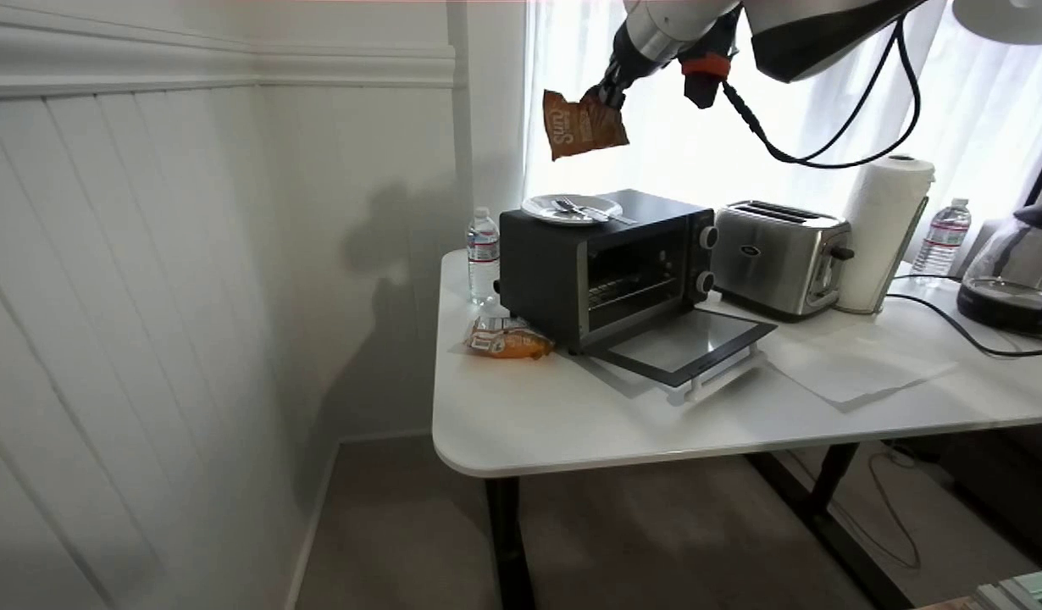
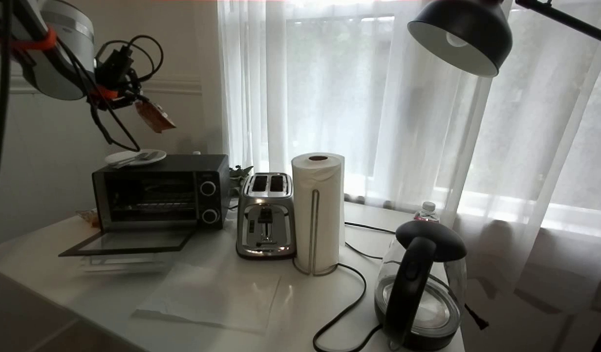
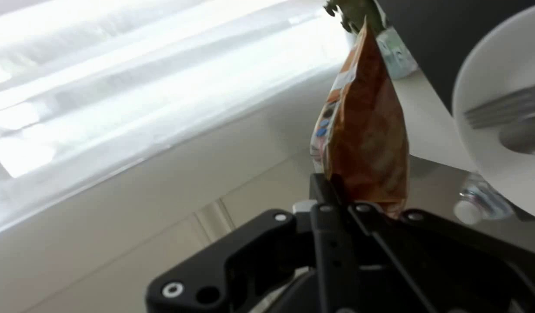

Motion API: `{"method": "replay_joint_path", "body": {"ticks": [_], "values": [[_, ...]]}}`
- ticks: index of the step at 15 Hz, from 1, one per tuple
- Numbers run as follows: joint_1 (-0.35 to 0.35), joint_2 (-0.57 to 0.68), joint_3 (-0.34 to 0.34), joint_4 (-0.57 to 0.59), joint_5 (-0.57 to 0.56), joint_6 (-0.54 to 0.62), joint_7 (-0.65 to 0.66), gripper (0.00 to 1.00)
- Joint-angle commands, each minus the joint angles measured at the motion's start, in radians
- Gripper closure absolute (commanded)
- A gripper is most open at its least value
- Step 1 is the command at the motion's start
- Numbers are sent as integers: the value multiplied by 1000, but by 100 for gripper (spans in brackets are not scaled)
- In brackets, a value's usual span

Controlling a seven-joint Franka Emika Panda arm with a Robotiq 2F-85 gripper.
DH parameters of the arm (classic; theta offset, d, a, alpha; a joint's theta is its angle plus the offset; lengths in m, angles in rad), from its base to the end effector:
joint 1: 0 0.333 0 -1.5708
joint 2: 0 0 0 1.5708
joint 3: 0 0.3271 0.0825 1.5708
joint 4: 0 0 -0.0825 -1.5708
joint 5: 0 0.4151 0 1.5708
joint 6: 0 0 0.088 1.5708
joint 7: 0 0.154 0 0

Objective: Pick up the orange packet from the white plate and put it on the table behind the toaster, pick up the silver fork and spoon from the white plate and put them on the sheet of kitchen paper on the table

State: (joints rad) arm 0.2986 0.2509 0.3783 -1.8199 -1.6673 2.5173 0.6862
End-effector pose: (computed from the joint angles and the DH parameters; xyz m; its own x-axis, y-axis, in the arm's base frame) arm 0.5823 0.4227 0.4299 0.1177 0.9268 0.3566 0.3612 -0.3745 0.8540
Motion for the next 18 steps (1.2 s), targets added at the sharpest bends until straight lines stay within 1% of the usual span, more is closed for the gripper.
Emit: {"method": "replay_joint_path", "body": {"ticks": [1, 3, 6, 7, 8, 14, 15, 18], "values": [[16, -50, -52, -22, -8, -143, 88, 100], [17, -56, -70, -26, -22, -240, 128, 100], [9, -50, -89, -23, 0, -360, 165, 100], [4, -47, -89, -21, 27, -370, 175, 100], [6, -29, -87, -2, 7, -338, 136, 98], [3, -29, -93, -4, 11, -356, 161, 98], [3, -29, -93, -4, 11, -356, 161, 100], [1, 77, -125, 78, -61, -432, 185, 100]]}}
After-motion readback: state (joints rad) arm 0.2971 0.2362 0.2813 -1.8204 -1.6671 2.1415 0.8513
